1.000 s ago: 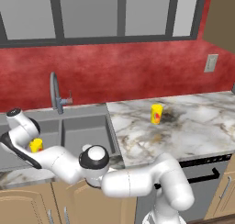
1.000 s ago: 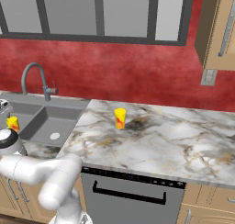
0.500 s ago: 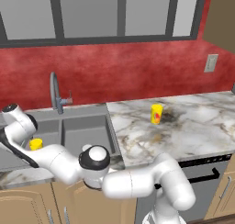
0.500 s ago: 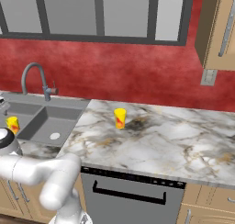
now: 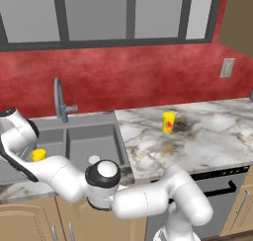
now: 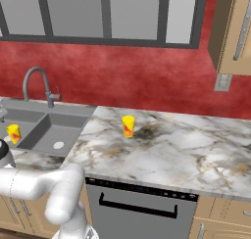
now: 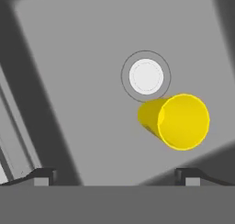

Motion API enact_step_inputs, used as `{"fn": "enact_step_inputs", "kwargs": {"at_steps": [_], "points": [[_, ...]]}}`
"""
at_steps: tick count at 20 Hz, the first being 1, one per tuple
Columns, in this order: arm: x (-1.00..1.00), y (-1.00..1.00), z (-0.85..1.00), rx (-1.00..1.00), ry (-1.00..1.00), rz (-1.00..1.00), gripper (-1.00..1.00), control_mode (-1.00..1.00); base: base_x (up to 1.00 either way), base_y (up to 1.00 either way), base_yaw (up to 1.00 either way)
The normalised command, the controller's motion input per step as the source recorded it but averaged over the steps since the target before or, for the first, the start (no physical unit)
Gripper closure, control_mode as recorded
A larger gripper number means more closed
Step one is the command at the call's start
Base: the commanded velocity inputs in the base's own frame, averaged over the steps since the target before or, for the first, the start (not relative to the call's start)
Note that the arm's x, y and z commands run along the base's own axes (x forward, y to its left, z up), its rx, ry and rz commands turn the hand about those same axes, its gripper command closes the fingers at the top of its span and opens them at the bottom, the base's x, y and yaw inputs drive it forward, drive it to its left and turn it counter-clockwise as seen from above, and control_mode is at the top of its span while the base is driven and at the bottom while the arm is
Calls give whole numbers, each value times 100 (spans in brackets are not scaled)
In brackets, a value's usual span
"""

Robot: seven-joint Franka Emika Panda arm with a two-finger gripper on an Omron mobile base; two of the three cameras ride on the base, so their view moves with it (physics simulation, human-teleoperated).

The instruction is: Place the cup in the left basin and the cup in the right basin of the sink.

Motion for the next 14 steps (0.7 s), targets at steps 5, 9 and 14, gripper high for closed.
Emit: {"fn": "enact_step_inputs", "kwargs": {"at_steps": [5, 9, 14], "points": [[-27, -28, 25, 0, 0, -4, -100, -100, 0, 0, 0], [-25, -30, 22, 0, 0, -5, -100, -100, 0, 0, 0], [-27, -34, 22, 0, 0, -5, -100, -100, 0, 0, 0]]}}
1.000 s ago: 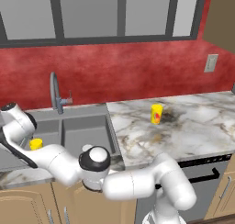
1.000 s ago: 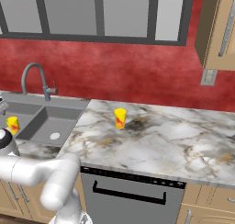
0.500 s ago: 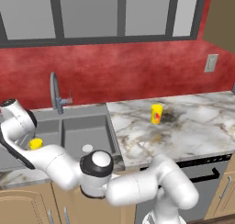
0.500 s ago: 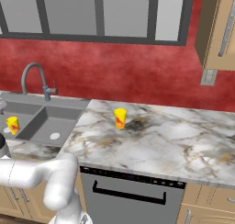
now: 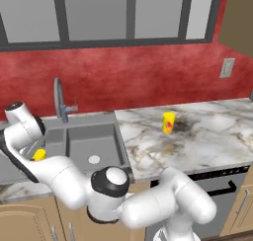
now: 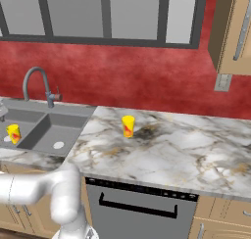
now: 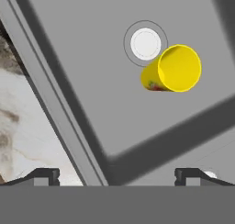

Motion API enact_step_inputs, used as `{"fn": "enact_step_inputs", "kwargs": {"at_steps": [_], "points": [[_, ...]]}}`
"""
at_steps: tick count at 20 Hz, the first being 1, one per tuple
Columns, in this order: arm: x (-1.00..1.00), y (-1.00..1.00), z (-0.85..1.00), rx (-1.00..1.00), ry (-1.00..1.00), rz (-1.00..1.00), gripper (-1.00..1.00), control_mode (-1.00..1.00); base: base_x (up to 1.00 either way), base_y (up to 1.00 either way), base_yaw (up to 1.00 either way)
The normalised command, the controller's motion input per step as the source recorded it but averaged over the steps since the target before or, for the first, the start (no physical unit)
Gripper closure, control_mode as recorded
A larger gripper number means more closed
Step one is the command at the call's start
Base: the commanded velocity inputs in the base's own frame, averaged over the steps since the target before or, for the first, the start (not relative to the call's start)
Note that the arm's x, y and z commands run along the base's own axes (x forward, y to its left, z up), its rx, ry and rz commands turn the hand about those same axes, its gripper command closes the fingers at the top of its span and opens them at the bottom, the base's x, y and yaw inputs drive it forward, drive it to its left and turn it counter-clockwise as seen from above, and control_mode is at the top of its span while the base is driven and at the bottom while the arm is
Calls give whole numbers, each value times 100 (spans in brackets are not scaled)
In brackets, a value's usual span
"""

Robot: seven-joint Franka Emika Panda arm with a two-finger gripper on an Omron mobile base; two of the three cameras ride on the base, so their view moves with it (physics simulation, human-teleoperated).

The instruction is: Place the cup in the left basin and the cup in the right basin of the sink.

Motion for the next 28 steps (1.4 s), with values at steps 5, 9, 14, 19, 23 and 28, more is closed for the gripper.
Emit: {"fn": "enact_step_inputs", "kwargs": {"at_steps": [5, 9, 14, 19, 23, 28], "points": [[-26, -33, 24, 0, 0, -4, -100, -100, 0, 0, 0], [-25, -35, 26, 0, 0, -4, -100, -100, 0, 0, 0], [-25, -40, 27, 0, -1, -5, -100, -100, 0, 0, 0], [-23, -46, 25, 0, 0, -3, -100, -100, 0, 0, 0], [-19, -50, 21, 0, 0, -2, -100, -100, 0, 0, 0], [-19, -48, 20, 0, 0, -2, -100, -100, 0, 0, 0]]}}
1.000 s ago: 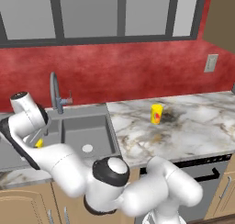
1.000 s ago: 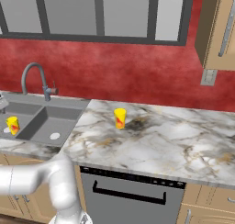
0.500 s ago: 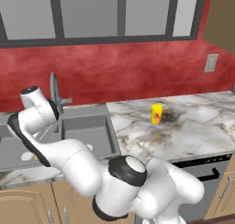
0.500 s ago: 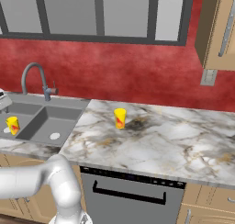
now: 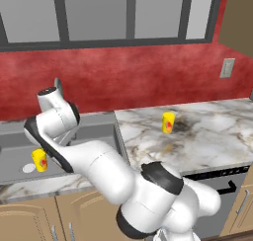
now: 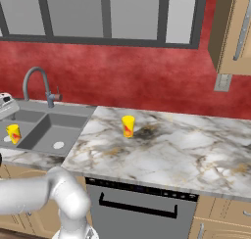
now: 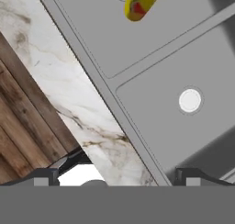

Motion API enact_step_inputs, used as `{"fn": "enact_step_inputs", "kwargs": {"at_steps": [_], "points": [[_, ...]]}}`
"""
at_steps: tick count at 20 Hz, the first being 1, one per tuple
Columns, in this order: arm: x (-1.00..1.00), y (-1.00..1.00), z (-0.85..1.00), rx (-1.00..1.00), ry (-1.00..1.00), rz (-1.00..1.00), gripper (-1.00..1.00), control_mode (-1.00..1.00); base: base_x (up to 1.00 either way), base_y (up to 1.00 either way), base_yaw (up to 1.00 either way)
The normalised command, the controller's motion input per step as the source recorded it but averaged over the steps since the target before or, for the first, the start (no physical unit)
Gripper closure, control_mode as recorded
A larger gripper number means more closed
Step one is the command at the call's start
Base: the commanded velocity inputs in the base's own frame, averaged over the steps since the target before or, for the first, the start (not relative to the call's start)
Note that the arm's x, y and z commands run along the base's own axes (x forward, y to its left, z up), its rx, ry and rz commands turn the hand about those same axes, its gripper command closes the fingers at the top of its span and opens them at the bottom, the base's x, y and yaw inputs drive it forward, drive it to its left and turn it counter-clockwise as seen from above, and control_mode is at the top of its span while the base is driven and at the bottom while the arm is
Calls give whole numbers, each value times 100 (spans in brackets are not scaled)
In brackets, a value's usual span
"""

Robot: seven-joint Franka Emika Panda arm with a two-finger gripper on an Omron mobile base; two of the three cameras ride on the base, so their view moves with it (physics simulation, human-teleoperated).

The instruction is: Place the cup in the left basin and the cup in the right basin of the sink.

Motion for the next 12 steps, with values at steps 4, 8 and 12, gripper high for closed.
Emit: {"fn": "enact_step_inputs", "kwargs": {"at_steps": [4, 8, 12], "points": [[-15, -47, 21, 0, -1, -3, -100, -100, 0, 0, 0], [-6, -46, 23, 0, 0, -10, -100, -100, 0, 0, 0], [-4, -46, 24, 0, 0, -15, -100, -100, 0, 0, 0]]}}
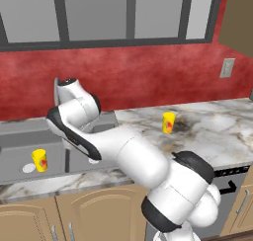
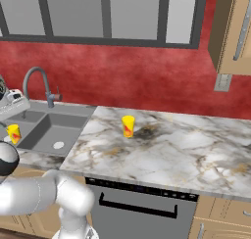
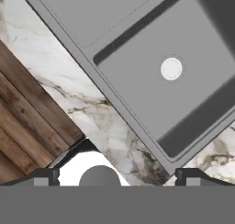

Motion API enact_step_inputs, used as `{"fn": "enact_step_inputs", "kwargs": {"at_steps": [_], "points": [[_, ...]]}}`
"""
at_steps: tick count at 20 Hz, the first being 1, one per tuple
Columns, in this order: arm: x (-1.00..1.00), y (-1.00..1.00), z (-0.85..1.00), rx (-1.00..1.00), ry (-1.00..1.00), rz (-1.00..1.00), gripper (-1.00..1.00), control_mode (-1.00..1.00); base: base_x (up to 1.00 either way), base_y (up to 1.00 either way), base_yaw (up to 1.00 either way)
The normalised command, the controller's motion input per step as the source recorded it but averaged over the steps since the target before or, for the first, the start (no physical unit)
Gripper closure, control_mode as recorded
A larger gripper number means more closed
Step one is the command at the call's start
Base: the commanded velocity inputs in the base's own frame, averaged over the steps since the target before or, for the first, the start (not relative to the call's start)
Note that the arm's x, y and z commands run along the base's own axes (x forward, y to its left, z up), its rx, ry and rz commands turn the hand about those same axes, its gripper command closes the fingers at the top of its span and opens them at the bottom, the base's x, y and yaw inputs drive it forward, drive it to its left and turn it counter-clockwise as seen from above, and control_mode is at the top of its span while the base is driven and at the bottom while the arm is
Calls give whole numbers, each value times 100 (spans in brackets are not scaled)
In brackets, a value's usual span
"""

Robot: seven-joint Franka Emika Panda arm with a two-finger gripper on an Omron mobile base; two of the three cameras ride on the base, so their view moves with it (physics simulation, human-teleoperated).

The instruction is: Place the cup in the left basin and the cup in the right basin of the sink.

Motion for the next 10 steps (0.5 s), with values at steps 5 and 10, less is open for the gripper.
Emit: {"fn": "enact_step_inputs", "kwargs": {"at_steps": [5, 10], "points": [[-1, -49, 23, 0, 0, -17, -100, -100, 0, 0, 0], [-1, -49, 22, 0, 0, -18, -100, -100, 0, 0, 0]]}}
